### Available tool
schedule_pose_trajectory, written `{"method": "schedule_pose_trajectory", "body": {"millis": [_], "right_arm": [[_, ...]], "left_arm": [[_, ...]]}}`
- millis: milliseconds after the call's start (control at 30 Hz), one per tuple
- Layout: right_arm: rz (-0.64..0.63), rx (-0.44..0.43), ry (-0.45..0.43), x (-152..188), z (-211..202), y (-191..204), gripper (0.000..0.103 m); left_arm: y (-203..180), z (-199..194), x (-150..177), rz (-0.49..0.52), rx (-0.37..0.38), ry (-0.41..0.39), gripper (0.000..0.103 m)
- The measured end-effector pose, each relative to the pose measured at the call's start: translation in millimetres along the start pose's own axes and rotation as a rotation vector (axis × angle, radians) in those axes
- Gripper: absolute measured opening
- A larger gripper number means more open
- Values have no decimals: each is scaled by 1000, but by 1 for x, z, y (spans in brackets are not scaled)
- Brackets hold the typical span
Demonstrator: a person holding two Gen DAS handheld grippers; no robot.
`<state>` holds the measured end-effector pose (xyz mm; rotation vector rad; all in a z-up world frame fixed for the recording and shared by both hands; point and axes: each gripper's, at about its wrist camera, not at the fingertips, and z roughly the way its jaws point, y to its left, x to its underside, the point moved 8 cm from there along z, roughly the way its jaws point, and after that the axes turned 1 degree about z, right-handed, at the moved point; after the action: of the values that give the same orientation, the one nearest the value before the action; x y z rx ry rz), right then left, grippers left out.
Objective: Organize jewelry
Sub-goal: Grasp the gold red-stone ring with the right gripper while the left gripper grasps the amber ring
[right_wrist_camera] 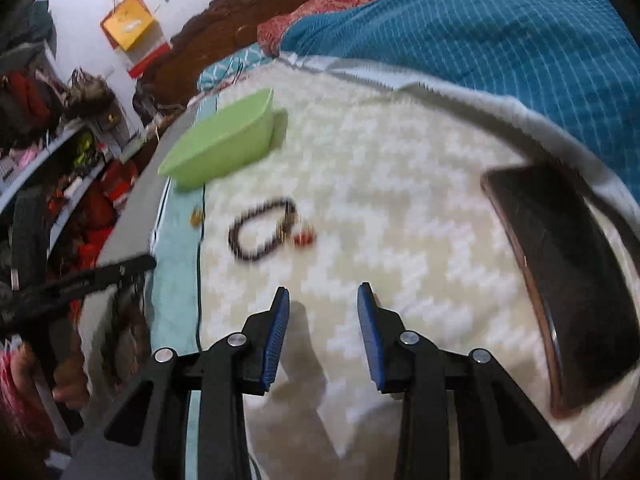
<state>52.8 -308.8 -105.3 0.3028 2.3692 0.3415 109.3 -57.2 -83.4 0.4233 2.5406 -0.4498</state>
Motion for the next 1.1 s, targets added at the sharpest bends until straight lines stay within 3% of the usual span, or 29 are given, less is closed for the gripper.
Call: {"method": "schedule_pose_trajectory", "body": {"millis": [233, 367, 433, 500, 533, 733, 867, 967, 1100], "right_arm": [[-80, 16, -13, -21, 13, 10, 8], [-182, 15, 9, -35, 37, 23, 8], [-223, 25, 31, -35, 50, 25, 0], [-192, 6, 29, -35, 51, 22, 0], [-177, -9, 27, -32, 46, 21, 0], [-162, -109, 27, -6, 16, 40, 0], [-254, -195, 39, 7, 12, 81, 0], [-322, -184, 92, 22, 32, 97, 0], [-331, -191, 42, 25, 33, 98, 0]], "left_arm": [[-23, 16, -45, 103, -26, -28, 49], [-34, 51, -57, 174, -38, 34, 49], [-28, 66, -52, 161, -43, 67, 42], [-24, 61, -53, 130, -12, 43, 17], [-22, 58, -53, 118, 2, 51, 17], [-29, 23, -26, 139, 93, 51, 17], [-37, 3, 7, 143, 143, 62, 17], [-37, 1, 28, 139, 125, 76, 18], [-38, -4, 33, 160, 92, 54, 19]]}}
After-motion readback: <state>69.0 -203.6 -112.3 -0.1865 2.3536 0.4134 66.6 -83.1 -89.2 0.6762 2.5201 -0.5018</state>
